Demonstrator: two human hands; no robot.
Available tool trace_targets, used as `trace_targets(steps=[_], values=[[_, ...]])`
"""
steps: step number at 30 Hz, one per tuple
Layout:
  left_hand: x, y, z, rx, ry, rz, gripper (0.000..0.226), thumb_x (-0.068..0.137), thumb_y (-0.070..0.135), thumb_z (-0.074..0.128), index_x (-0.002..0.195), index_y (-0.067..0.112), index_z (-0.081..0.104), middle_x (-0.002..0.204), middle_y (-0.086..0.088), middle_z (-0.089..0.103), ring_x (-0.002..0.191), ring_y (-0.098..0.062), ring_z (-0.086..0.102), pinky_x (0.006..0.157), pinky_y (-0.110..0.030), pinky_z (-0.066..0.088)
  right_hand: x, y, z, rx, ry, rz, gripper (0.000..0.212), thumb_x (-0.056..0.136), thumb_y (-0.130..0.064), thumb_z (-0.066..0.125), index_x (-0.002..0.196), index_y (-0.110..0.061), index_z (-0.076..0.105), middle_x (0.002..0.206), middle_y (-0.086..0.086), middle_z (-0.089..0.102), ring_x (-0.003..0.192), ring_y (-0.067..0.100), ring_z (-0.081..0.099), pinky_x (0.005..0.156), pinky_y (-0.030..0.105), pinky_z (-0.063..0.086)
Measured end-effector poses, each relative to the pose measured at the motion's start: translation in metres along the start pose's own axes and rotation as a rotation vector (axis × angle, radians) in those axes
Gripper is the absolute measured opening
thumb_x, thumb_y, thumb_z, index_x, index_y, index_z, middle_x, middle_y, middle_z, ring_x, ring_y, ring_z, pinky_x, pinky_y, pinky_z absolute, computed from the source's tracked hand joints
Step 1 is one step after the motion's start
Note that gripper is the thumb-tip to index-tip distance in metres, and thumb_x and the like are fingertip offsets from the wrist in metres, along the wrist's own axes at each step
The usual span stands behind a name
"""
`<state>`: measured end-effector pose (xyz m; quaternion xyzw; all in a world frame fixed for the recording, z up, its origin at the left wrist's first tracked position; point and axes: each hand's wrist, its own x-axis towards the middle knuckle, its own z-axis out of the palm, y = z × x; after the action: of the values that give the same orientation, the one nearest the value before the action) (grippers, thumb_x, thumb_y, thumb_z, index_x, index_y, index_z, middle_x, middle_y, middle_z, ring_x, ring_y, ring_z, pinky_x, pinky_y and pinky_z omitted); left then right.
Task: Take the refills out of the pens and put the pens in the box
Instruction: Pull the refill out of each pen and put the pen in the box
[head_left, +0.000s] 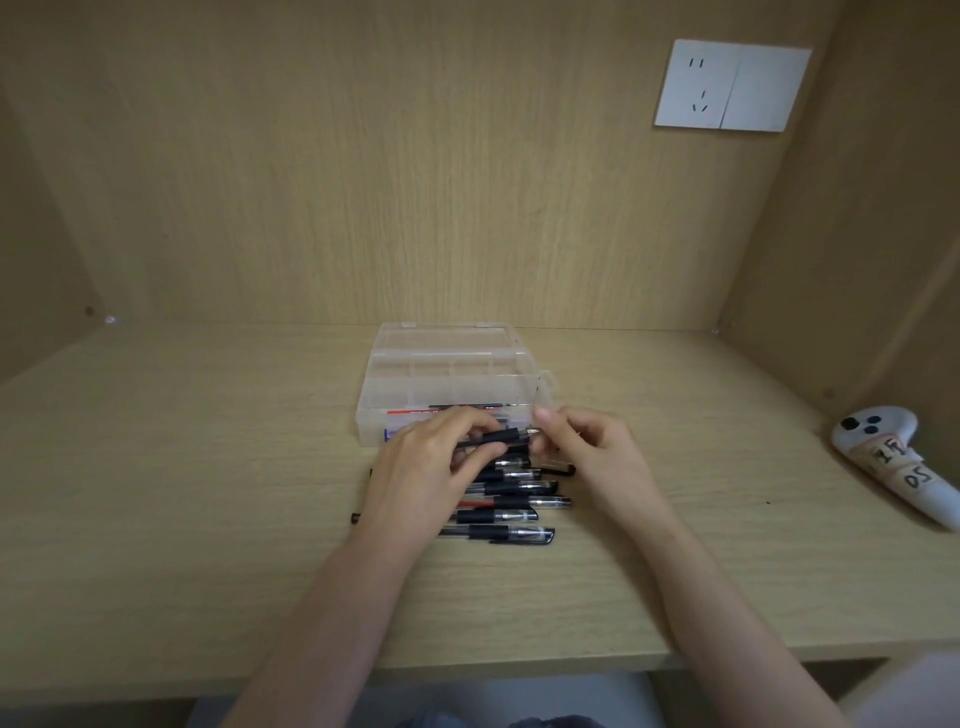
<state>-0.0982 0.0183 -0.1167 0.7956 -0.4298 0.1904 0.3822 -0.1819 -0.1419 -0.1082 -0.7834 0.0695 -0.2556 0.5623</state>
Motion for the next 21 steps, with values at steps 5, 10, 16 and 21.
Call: trace_targets(steps=[5,10,16,21], values=[[0.0002,-0.0018,0.0002,0.0,0.006,-0.013,0.017,0.081,0.037,0.066,0.095,0.028,0.064,0.088,0.016,0.067,0.078,0.0,0.059,0.067,-0.007,0.037,-0.0001,0.0002,-0.0036,0.052,0.013,-0.034,0.019,0.08,-0.036,0.066,0.089,-0.019,0.069,0.082,0.001,0.065,0.078,0.01,0.057,0.075,0.025,0.046],[0.0001,-0.0006,0.0005,0.007,-0.002,-0.002,0.017,0.081,0.036,0.067,0.095,0.027,0.064,0.089,0.017,0.067,0.079,0.0,0.059,0.067,-0.009,0.039,-0.0002,0.0017,-0.0008,-0.02,0.0,-0.029,0.019,0.083,-0.033,0.065,0.069,-0.019,0.066,0.068,-0.002,0.064,0.067,0.005,0.055,0.067,0.016,0.044],[0.0002,-0.0019,0.0001,-0.007,-0.001,-0.029,0.017,0.082,0.035,0.067,0.096,0.027,0.065,0.089,0.016,0.067,0.078,0.005,0.054,0.066,-0.003,0.034,0.0003,-0.0018,0.0017,-0.015,-0.005,-0.033,0.025,0.086,-0.04,0.058,0.089,-0.018,0.069,0.075,-0.012,0.067,0.074,0.01,0.06,0.073,0.022,0.047],[-0.0001,-0.0031,0.0006,-0.001,0.01,-0.004,0.017,0.082,0.036,0.066,0.096,0.026,0.065,0.089,0.015,0.067,0.08,-0.001,0.06,0.068,-0.018,0.047,0.0022,0.0021,0.0045,-0.009,-0.018,-0.005,0.004,0.085,-0.025,0.068,0.082,-0.023,0.07,0.086,0.01,0.07,0.085,0.032,0.063,0.085,0.046,0.049]])
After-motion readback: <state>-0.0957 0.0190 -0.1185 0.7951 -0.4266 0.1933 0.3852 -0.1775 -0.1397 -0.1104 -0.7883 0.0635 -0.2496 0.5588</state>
